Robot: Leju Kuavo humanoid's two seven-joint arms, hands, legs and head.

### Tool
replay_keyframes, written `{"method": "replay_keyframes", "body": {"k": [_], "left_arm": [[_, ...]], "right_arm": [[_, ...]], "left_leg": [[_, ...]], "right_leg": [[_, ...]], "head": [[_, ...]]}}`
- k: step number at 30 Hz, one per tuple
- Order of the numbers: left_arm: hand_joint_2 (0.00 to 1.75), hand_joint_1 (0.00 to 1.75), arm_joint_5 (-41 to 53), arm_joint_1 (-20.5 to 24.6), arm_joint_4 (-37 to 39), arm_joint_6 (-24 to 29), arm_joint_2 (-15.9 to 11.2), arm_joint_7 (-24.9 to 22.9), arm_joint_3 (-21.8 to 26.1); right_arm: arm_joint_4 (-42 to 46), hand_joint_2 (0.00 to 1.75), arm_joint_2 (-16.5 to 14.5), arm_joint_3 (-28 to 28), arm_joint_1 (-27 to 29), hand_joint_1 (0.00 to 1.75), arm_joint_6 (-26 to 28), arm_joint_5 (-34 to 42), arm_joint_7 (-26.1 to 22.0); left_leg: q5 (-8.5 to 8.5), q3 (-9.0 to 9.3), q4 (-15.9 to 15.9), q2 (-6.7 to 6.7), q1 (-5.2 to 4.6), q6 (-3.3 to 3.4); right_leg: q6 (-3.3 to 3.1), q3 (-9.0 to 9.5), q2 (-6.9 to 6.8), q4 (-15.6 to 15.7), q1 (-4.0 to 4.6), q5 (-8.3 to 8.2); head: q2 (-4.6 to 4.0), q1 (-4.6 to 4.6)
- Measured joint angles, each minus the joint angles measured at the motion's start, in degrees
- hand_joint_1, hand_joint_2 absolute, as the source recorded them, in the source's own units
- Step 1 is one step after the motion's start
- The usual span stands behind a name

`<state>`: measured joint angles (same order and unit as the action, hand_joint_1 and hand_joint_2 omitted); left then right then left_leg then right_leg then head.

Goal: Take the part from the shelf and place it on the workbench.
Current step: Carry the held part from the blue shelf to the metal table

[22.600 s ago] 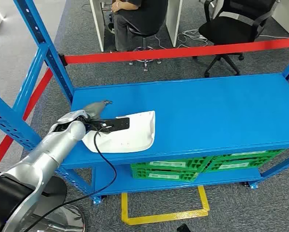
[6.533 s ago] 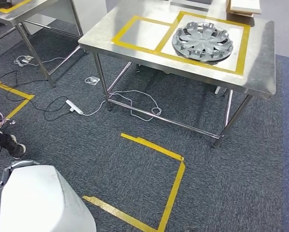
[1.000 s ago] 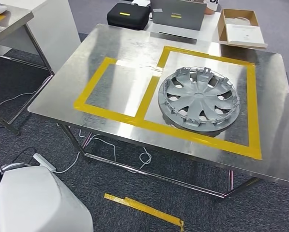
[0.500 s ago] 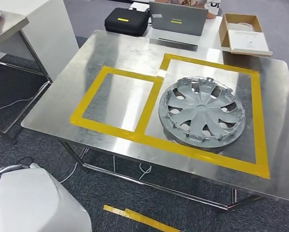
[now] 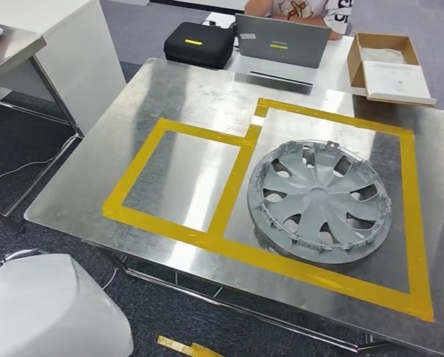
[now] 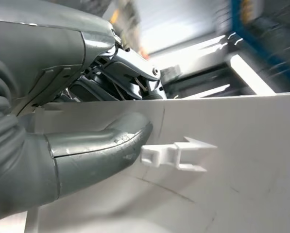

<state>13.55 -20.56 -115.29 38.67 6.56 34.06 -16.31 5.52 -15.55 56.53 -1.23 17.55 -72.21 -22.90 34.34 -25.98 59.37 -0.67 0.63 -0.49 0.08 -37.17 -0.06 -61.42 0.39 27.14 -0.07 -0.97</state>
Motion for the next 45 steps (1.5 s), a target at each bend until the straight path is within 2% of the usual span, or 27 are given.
{"method": "replay_keyframes", "body": {"k": [1,3,5,7,17,18,20,21,22,23,24,25,26,27,28,29,30,31,34,35,37,39,40,41,42,44,45], "left_arm": [[1.75,1.75,-1.18,0.12,0.05,-0.6,0.11,-0.51,0.02],[1.75,1.75,-3.09,0.46,0.21,-1.77,0.27,-1.43,0.02],[1.75,1.75,-4.18,0.69,0.5,-2.54,0.37,-2.1,0.02],[1.75,1.75,-4.54,0.73,0.74,-2.8,0.41,-2.37,0.02],[1.75,1.75,-4.59,0.75,0.88,-2.84,0.41,-2.53,0.02],[1.75,1.75,-4.59,0.77,0.97,-2.86,0.41,-2.6,0.02],[1.75,1.75,-4.59,0.84,1.21,-2.88,0.43,-2.7,0.02],[1.75,1.75,-4.58,0.88,1.31,-2.89,0.43,-2.73,0.02],[1.75,1.75,-4.57,0.93,1.43,-2.89,0.46,-2.76,0.02],[1.75,1.75,-4.55,0.99,1.63,-2.88,0.53,-2.81,0.01],[1.75,1.75,-4.5,1.12,1.84,-2.82,0.69,-2.89,-0.01],[1.75,1.75,-4.42,1.27,2.16,-2.71,0.91,-3.05,-0.02],[1.75,1.75,-4.33,1.4,2.45,-2.6,1.11,-3.2,-0.04],[1.75,1.75,-4.26,1.5,2.61,-2.5,1.27,-3.34,-0.04],[1.75,1.75,-4.18,1.53,2.75,-2.44,1.34,-3.45,-0.04],[1.75,1.75,-4.12,1.53,2.77,-2.41,1.37,-3.47,-0.04],[1.75,1.75,-4.01,1.56,2.78,-2.36,1.4,-3.51,-0.03],[1.75,1.75,-3.83,1.59,2.79,-2.31,1.41,-3.53,-0.03],[1.75,1.75,-2.87,1.81,2.82,-2.12,1.4,-3.68,-0.03],[1.75,1.75,-2.48,1.92,2.84,-2.08,1.37,-3.72,-0.02],[1.75,1.75,-1.9,2.12,2.89,-2.08,1.28,-3.76,-0.02],[1.75,1.75,-1.6,2.2,2.99,-2.08,1.17,-3.82,-0.02],[1.75,1.75,-1.38,2.21,3.07,-2.07,1.09,-3.91,-0.02],[1.75,1.75,-1.07,2.24,3.13,-2.03,0.99,-4.06,-0.02],[1.75,1.75,-0.7,2.34,3.19,-1.98,0.88,-4.31,0.01],[1.75,1.75,-0.03,2.68,3.29,-1.89,0.67,-4.9,0.06],[1.75,1.75,0.13,2.89,3.35,-1.94,0.57,-5.23,0.1]], "right_arm": [[-0.01,1.75,-0.01,-0.01,-0.01,0.0,0.13,0.16,-0.05],[-0.02,1.75,-0.02,-0.03,0.03,0.0,0.38,0.44,-0.15],[-0.03,1.75,-0.02,-0.03,0.05,0.0,0.58,0.69,-0.18],[-0.04,1.75,-0.02,-0.03,0.05,0.0,0.67,0.83,-0.18],[-0.04,1.75,-0.02,-0.03,0.06,0.0,0.69,0.86,-0.18],[-0.04,1.75,-0.02,-0.03,0.06,0.0,0.69,0.9,-0.19],[-0.05,1.75,-0.02,-0.02,0.06,0.0,0.7,1.01,-0.26],[-0.05,1.75,-0.02,-0.01,0.06,0.0,0.7,1.07,-0.3],[-0.08,1.75,-0.02,-0.01,0.06,0.0,0.72,1.11,-0.34],[-0.17,1.75,-0.02,0.0,0.08,0.0,0.74,1.14,-0.39],[-0.27,1.75,-0.01,0.02,0.09,0.0,0.76,1.23,-0.44],[-0.38,1.75,0.0,0.04,0.1,0.0,0.69,1.49,-0.59],[-0.46,1.75,0.01,0.06,0.11,0.0,0.6,1.74,-0.72],[-0.48,1.75,0.03,0.07,0.09,0.0,0.49,1.97,-0.8],[-0.48,1.75,0.04,0.07,0.09,0.0,0.34,2.16,-0.82],[-0.49,1.75,0.04,0.07,0.1,0.0,0.21,2.19,-0.74],[-0.51,1.75,0.04,0.08,0.1,0.0,0.06,2.25,-0.67],[-0.52,1.75,0.03,0.09,0.12,0.0,-0.08,2.34,-0.6],[-0.54,1.75,0.03,0.13,0.21,0.0,-0.26,2.65,-0.51],[-0.54,1.75,0.03,0.13,0.22,0.0,-0.28,2.7,-0.5],[-0.54,1.75,0.03,0.12,0.22,0.0,-0.31,2.74,-0.48],[-0.54,1.75,0.03,0.12,0.22,0.0,-0.31,2.76,-0.47],[-0.54,1.75,0.03,0.12,0.22,0.0,-0.31,2.77,-0.46],[-0.54,1.75,0.03,0.12,0.22,0.0,-0.31,2.76,-0.46],[-0.54,1.75,0.03,0.11,0.22,0.0,-0.31,2.75,-0.45],[-0.55,1.75,0.01,0.1,0.21,0.0,-0.31,2.7,-0.42],[-0.55,1.75,-0.01,0.08,0.21,0.0,-0.32,2.67,-0.39]], "left_leg": [[-0.09,0.03,0.59,0.06,0.05,-0.27],[0.56,-1.68,4.1,0.16,0.05,-0.76],[3.06,-5.33,9.89,0.21,0.06,-1.14],[5.09,-7.88,13.42,0.22,0.07,-1.29],[5.68,-9.0,14.49,0.22,0.06,-1.35],[5.56,-9.43,14.62,0.22,0.06,-1.35],[3.53,-9.91,13.35,0.22,0.04,-1.23],[2.15,-9.9,12.27,0.22,0.03,-1.14],[-0.51,-9.33,9.59,0.22,-0.03,-0.92],[-2.53,-8.77,6.61,0.28,-0.25,-0.47],[-4.43,-8.03,3.56,0.39,-0.27,0.18],[-5.98,-7.26,0.72,0.49,-0.24,0.84],[-6.02,-6.85,-0.43,0.56,-0.14,1.31],[-5.92,-6.37,-0.75,0.56,0.18,1.43],[-5.62,-6.03,-0.74,0.5,0.31,1.25],[-5.4,-5.76,-0.73,0.44,0.3,0.94],[-5.2,-5.63,-0.63,0.39,0.26,0.59],[-5.11,-5.59,-0.57,0.36,0.18,0.23],[-5.07,-5.65,-0.52,0.42,0.23,-0.66],[-4.59,-5.82,0.03,0.46,0.3,-0.91],[-2.09,-7.63,4.16,0.49,0.35,-1.3],[1.13,-11.32,11.63,0.49,0.32,-1.4],[1.86,-12.85,14.49,0.49,0.31,-1.35],[1.46,-13.6,15.6,0.49,0.29,-1.21],[-0.09,-13.29,14.47,0.49,0.22,-0.94],[-4.52,-10.51,7.79,0.49,-0.13,0.02],[-5.98,-9.02,4.36,0.5,-0.35,0.53]], "right_leg": [[-0.33,0.48,0.06,0.39,-0.09,-0.03],[-0.93,1.7,0.08,1.31,-0.34,0.2],[-1.38,2.46,0.05,1.71,-0.38,0.62],[-1.57,2.72,0.08,1.74,-0.36,0.93],[-1.62,2.9,0.14,1.73,-0.33,1.11],[-1.63,3.02,0.19,1.73,-0.31,1.22],[-1.62,3.53,0.37,1.73,-0.25,1.59],[-1.6,3.79,0.46,1.73,-0.22,1.76],[-1.56,4.21,0.54,1.74,-0.19,2.01],[-1.24,4.41,0.56,1.77,-0.13,2.31],[-0.6,4.3,0.54,1.04,-0.09,3.19],[0.33,2.48,0.46,-2.78,-0.26,4.86],[1.29,0.83,0.34,-5.78,-0.49,5.8],[1.99,-0.15,0.21,-7.59,-0.81,5.91],[2.42,-0.24,0.08,-7.33,-1.17,4.88],[2.58,1.52,0.05,-3.71,-1.22,3.35],[2.46,3.13,0.05,-0.6,-1.23,2.49],[2.2,4.09,0.11,1.25,-1.17,2.3],[0.82,4.55,0.36,2.02,-1.0,2.6],[0.4,4.66,0.38,2.12,-1.03,2.55],[-0.28,4.98,0.32,2.4,-1.11,2.55],[-0.65,5.12,0.27,2.41,-0.96,2.71],[-0.75,5.21,0.28,2.41,-0.85,2.78],[-0.84,5.33,0.33,2.41,-0.72,2.84],[-0.91,5.51,0.4,2.41,-0.58,2.91],[-0.95,5.9,0.52,2.41,-0.38,3.1],[-0.84,5.97,0.55,2.34,-0.21,3.24]], "head": [[0.0,-0.02],[0.0,-0.09],[0.0,-0.12],[0.0,-0.11],[0.0,-0.12],[0.0,-0.11],[0.0,-0.11],[0.0,-0.1],[0.0,-0.12],[0.0,-0.05],[0.0,0.1],[0.0,0.27],[0.0,0.46],[0.0,0.57],[0.0,0.61],[0.0,0.69],[0.0,0.76],[0.0,0.78],[0.01,0.45],[0.01,0.33],[0.0,0.14],[0.0,0.06],[0.0,0.07],[0.0,0.07],[0.0,0.06],[0.0,0.09],[0.0,0.12]]}}
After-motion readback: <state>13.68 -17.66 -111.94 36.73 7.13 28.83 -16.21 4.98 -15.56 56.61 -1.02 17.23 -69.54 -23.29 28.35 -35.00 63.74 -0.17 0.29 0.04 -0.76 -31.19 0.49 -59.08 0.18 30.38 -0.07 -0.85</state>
